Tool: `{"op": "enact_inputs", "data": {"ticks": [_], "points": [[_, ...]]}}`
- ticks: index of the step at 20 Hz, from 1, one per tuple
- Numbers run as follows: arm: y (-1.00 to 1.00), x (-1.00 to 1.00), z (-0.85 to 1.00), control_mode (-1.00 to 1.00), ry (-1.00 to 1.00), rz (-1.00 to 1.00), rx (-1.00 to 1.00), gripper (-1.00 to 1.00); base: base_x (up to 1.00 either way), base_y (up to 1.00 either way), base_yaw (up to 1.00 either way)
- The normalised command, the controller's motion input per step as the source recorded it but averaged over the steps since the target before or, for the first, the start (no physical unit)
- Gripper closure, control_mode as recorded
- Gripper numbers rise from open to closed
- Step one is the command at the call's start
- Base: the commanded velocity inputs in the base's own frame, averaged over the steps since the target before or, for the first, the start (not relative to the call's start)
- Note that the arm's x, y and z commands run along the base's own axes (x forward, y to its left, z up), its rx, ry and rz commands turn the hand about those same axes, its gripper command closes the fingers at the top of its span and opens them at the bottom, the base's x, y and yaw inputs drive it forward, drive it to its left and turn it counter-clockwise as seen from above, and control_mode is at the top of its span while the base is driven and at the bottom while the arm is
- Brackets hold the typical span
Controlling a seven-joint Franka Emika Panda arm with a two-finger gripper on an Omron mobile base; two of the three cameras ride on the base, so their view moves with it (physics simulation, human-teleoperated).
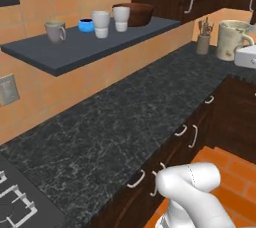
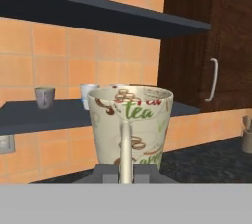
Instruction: Gather all objects into one cabinet and sort the glasses and bowls to opposite sides.
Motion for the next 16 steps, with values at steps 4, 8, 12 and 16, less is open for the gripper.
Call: {"op": "enact_inputs", "data": {"ticks": [4, 8, 12, 16], "points": [[0.00, 0.00, 0.00, 1.00, 0.00, 0.00, 0.00, 1.00, -0.03, 1.00, 0.05], [0.00, 0.00, 0.00, 1.00, 0.00, 0.00, 0.00, 1.00, 0.00, 0.96, 0.05], [0.00, 0.00, 0.00, 1.00, 0.00, 0.00, 0.00, 1.00, 0.00, 0.50, 0.51], [0.00, 0.00, 0.00, 1.00, 0.00, 0.00, 0.00, 1.00, 0.00, 0.25, 0.61]]}}
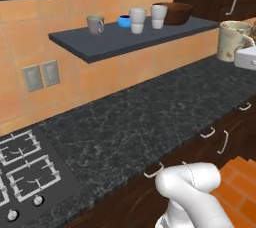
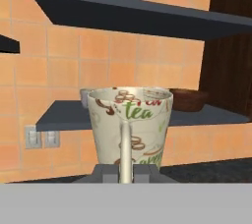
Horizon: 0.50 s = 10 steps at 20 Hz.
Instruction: Gather all objects into one cabinet and sort the glasses and bowls to opposite sides.
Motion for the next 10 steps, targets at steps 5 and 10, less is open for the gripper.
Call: {"op": "enact_inputs", "data": {"ticks": [5, 10], "points": [[0.00, 0.00, 0.00, 1.00, 0.00, 0.00, 0.00, 1.00, -0.01, 0.39, 0.34], [0.00, 0.00, 0.00, 1.00, 0.00, 0.00, 0.00, 1.00, 0.10, 0.13, 0.01]]}}
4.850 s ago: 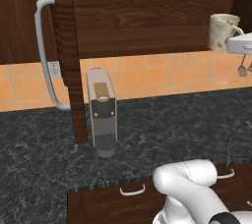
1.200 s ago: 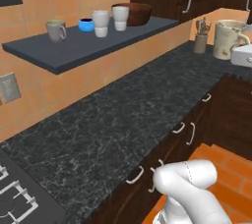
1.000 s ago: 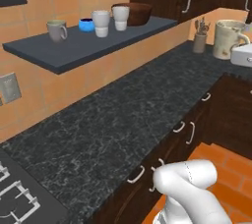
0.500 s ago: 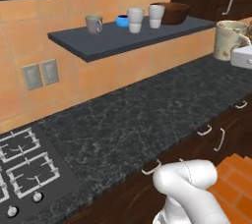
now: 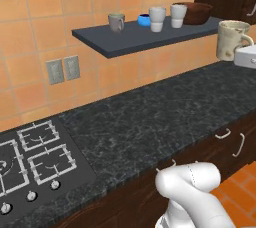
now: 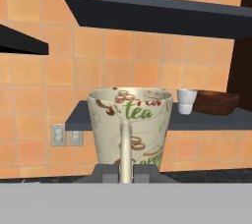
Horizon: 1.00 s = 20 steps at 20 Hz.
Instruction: Gather all objects into one cabinet and sort the glasses and bowls to opposite sides.
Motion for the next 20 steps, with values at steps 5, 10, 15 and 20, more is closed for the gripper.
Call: {"op": "enact_inputs", "data": {"ticks": [5, 10, 15, 20], "points": [[0.00, 0.00, 0.00, 1.00, 0.00, 0.00, 0.00, 1.00, 0.05, 0.04, -0.03], [0.00, 0.00, 0.00, 1.00, 0.00, 0.00, 0.00, 1.00, -0.08, 0.01, 0.00], [0.40, 0.00, -0.07, -1.00, -0.22, 0.00, 0.01, 1.00, 0.00, 0.00, 0.00], [0.59, 0.14, -0.03, -1.00, -0.13, 0.00, 0.10, 1.00, 0.00, 0.00, 0.00]]}}
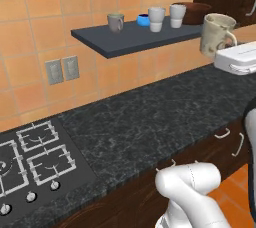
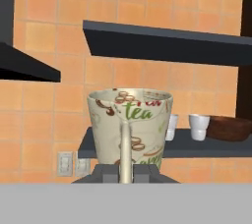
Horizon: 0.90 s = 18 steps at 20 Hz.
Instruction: Gather all objects into one cabinet and sort the glasses and bowls to opposite sides.
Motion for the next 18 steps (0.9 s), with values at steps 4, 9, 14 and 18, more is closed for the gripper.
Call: {"op": "enact_inputs", "data": {"ticks": [4, 9, 14, 18], "points": [[0.38, 0.53, -0.04, -1.00, 0.00, 0.01, 0.12, 1.00, 0.00, 0.00, 0.00], [0.14, 0.66, -0.22, -1.00, 0.00, 0.01, 0.05, 1.00, 0.00, 0.00, 0.00], [-0.01, 0.50, -0.33, -1.00, -0.06, -0.03, 0.00, 1.00, 0.00, 0.00, 0.00], [0.00, 0.54, -0.11, -1.00, 0.00, -0.04, 0.00, 1.00, 0.00, 0.00, 0.00]]}}
